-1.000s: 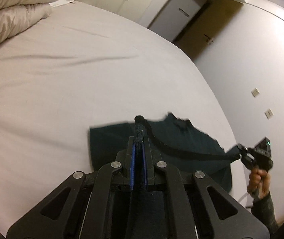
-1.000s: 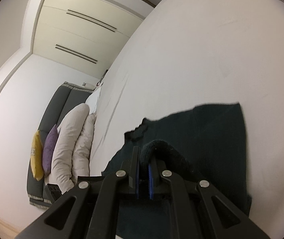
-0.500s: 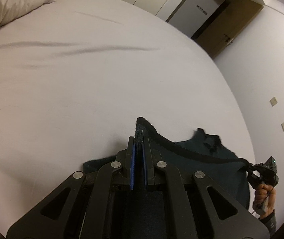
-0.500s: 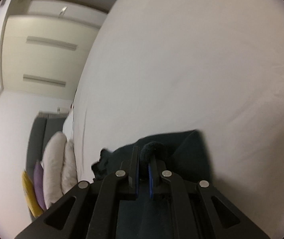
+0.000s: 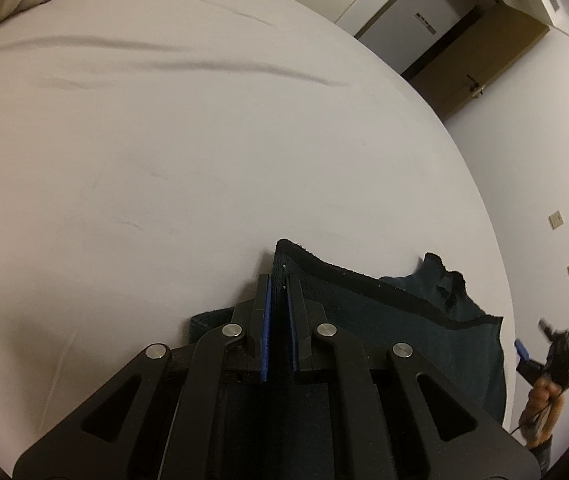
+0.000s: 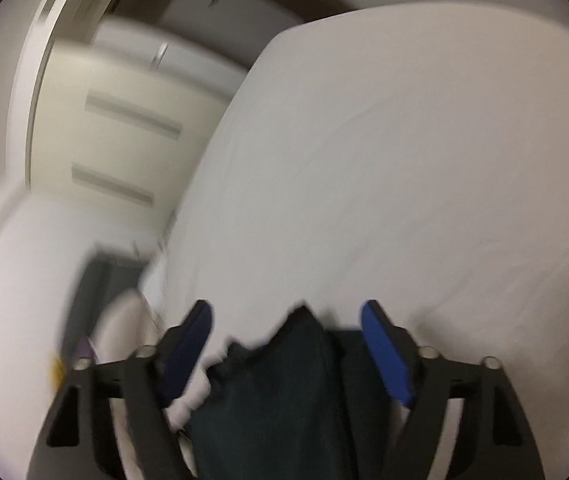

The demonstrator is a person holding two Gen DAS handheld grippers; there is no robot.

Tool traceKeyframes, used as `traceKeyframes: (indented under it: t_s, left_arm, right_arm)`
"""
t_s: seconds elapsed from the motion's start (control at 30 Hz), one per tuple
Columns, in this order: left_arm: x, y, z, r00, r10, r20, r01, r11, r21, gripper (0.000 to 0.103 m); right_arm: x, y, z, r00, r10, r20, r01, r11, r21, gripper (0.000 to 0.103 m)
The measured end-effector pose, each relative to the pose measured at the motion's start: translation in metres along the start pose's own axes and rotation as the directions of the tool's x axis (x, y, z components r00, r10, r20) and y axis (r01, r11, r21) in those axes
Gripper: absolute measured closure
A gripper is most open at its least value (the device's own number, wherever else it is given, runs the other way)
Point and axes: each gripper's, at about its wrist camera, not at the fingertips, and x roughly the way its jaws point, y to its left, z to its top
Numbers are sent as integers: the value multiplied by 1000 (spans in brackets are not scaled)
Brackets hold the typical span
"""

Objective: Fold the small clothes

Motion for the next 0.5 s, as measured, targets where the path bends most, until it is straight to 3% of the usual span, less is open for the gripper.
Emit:
traceKeyframes:
  t_s: [0.1,0.33,0.4,0.43,0.47,0.5]
  left_arm:
    - [-1,0,0,1000,-1,10,1,1000,-11,96]
    - [-3,-2,2,999,35,-16,-35,999,4,95]
    - [-8,-10,1,996,84,-13,-84,996,34,95]
    - [-15,-13,2,994,108,5,-108,993,49,95]
    - [-21,-15,1,991,131,29,-133,989,60,95]
    - [-34,-16,2,986,155,62,-159,985,65,95]
  right_arm:
    - [0,18,-24,997,-66,-31,62,991,-118,28]
    - [28,64,-77,989,-36,-141,-13,943,-333,29]
    - [45,54,-78,980,-124,-157,67,943,-325,29]
    - [50,43,-74,976,-169,-140,118,942,-315,35]
    - [47,31,-75,975,-189,-113,146,939,-313,49]
    - [46,22,-70,977,-193,-92,157,941,-301,57]
